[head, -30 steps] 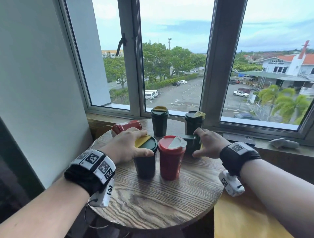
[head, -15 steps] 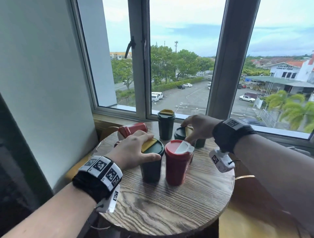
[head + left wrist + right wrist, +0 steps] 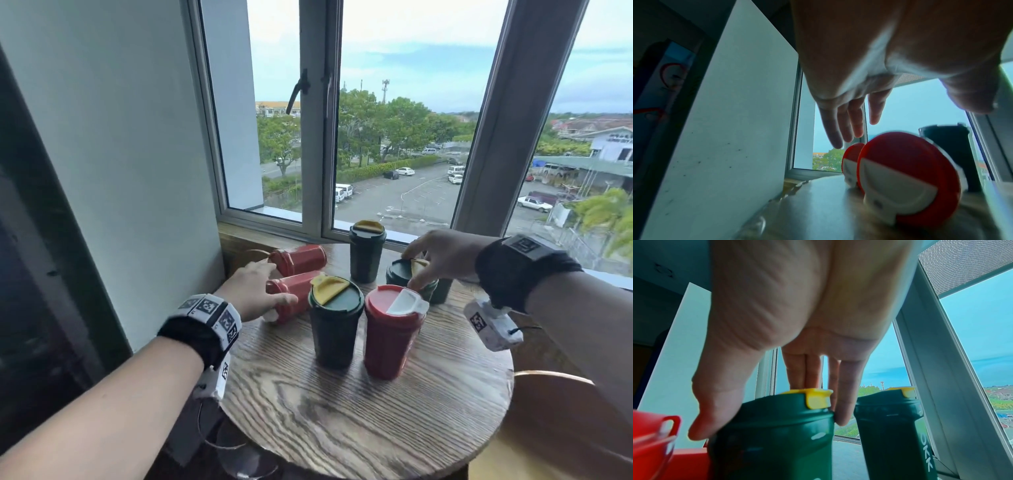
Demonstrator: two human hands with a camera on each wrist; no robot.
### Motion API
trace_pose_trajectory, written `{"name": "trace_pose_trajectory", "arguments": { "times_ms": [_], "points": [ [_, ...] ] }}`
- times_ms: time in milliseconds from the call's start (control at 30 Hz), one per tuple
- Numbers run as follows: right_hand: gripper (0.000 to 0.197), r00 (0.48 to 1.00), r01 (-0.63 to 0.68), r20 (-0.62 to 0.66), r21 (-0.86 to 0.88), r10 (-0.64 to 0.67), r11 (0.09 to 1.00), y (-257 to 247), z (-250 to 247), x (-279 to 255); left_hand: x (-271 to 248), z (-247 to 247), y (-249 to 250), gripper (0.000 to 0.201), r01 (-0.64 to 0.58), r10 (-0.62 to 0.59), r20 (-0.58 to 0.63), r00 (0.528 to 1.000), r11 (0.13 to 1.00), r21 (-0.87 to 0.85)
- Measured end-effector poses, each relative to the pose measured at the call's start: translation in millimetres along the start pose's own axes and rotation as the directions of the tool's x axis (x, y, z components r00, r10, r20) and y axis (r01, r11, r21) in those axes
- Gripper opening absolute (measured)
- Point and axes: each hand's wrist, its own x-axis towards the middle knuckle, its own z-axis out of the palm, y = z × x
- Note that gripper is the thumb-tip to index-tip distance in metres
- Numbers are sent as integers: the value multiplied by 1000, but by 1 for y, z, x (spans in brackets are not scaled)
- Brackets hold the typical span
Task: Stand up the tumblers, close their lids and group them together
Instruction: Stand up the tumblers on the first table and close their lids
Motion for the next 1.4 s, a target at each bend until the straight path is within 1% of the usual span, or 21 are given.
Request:
{"name": "trace_pose_trajectory", "arguments": {
  "times_ms": [67, 167, 233, 400, 467, 533, 667, 800, 933, 1100, 1300, 1367, 1400],
  "points": [
    [72, 1000, -1, 0, 4, 1, 1000, -1, -1, -1, 2, 10, -2, 95, 20, -20, 31, 999, 1000, -8],
    [71, 1000, -9, 1, 4, 9, 1000, -4, -1, -2, 8, 23, -8, 95, 87, -86, 24, 996, 995, -57],
    [72, 1000, -14, 0, 0, 14, 1000, -4, -2, -3, 11, 26, -10, 93, 109, -108, 11, 994, 990, -91],
    [73, 1000, -25, 3, -9, 25, 1000, -3, -1, -5, 21, 11, 1, 86, 78, -89, -57, 994, 980, -182],
    [75, 999, -32, 2, 11, 32, 999, -2, 0, -5, 29, -4, 12, 83, 30, -49, -83, 995, 977, -211],
    [77, 999, -38, 4, 28, 38, 999, -2, 0, -5, 40, -21, 29, 84, -32, 18, -74, 997, 983, -183],
    [79, 999, -53, 3, 63, 53, 997, -1, 0, -6, 67, -40, 63, 87, -151, 154, 20, 988, 982, -109],
    [79, 997, -73, 14, 56, 72, 996, -2, 0, -5, 86, -43, 94, 85, -228, 233, 103, 967, 972, -62],
    [80, 996, -87, 23, 70, 86, 994, -1, 0, -4, 101, -35, 113, 84, -290, 286, 208, 935, 957, -7],
    [83, 995, -94, 21, 53, 93, 994, 3, 3, -1, 109, -24, 122, 81, -358, 339, 262, 904, 933, 28],
    [82, 996, -83, 33, 34, 82, 996, 3, 3, 1, 113, -18, 112, 82, -396, 387, 248, 888, 918, -12],
    [82, 996, -88, 36, 25, 87, 996, 4, 4, 2, 114, -21, 105, 84, -408, 411, 238, 880, 911, -66],
    [82, 995, -90, 34, 20, 89, 996, 4, 4, 3, 114, -24, 99, 82, -399, 415, 215, 884, 909, -115]
  ]
}}
